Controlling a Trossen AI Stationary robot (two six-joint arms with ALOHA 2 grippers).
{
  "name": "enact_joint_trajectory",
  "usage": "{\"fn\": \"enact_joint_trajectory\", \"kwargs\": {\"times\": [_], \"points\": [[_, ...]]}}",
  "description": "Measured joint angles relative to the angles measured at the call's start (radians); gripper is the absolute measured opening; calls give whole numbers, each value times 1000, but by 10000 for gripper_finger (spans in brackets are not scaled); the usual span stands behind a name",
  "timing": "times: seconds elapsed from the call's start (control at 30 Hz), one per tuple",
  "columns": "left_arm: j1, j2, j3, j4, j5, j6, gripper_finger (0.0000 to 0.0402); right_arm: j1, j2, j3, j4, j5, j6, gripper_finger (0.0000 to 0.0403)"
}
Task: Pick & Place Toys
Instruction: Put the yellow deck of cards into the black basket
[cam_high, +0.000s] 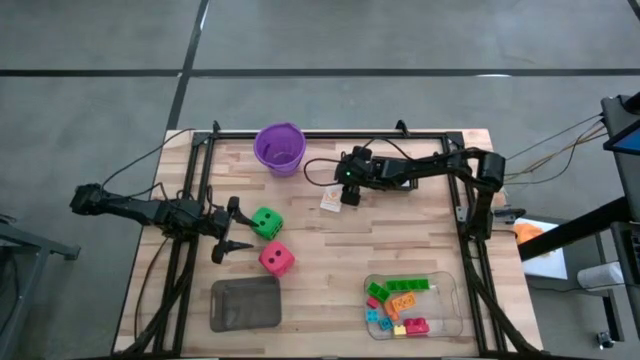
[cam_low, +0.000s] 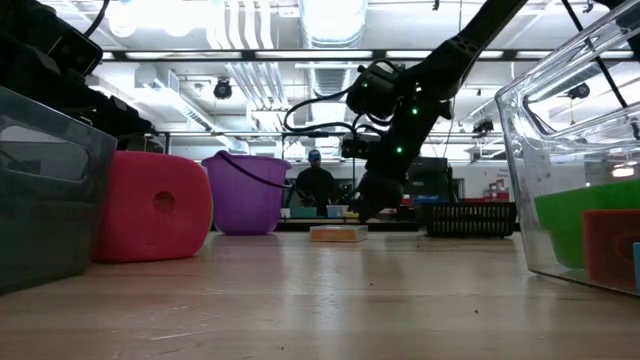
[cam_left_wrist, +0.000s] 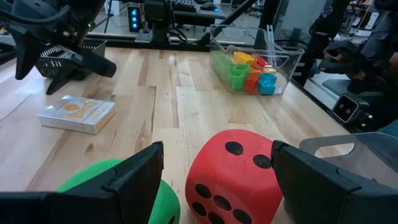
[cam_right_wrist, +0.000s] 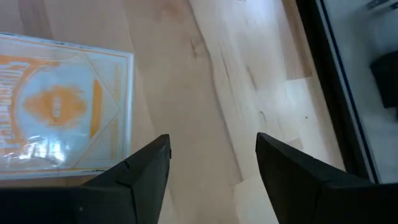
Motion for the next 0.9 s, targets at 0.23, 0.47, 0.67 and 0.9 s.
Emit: {"fn": "enact_joint_trajectory", "kwargs": {"times": [0.23,0.47,0.67,0.9], "points": [[0,0,0,0,0,0,301,10,0,-1,-2,-5,0,231],[0,0,0,0,0,0,301,28,0,-1,-3,-8,-1,231],[0,0,0,0,0,0,301,32,1,-2,1,35,-1,231],[0,0,0,0,0,0,301,32,2,-1,6,63,-4,216]]}}
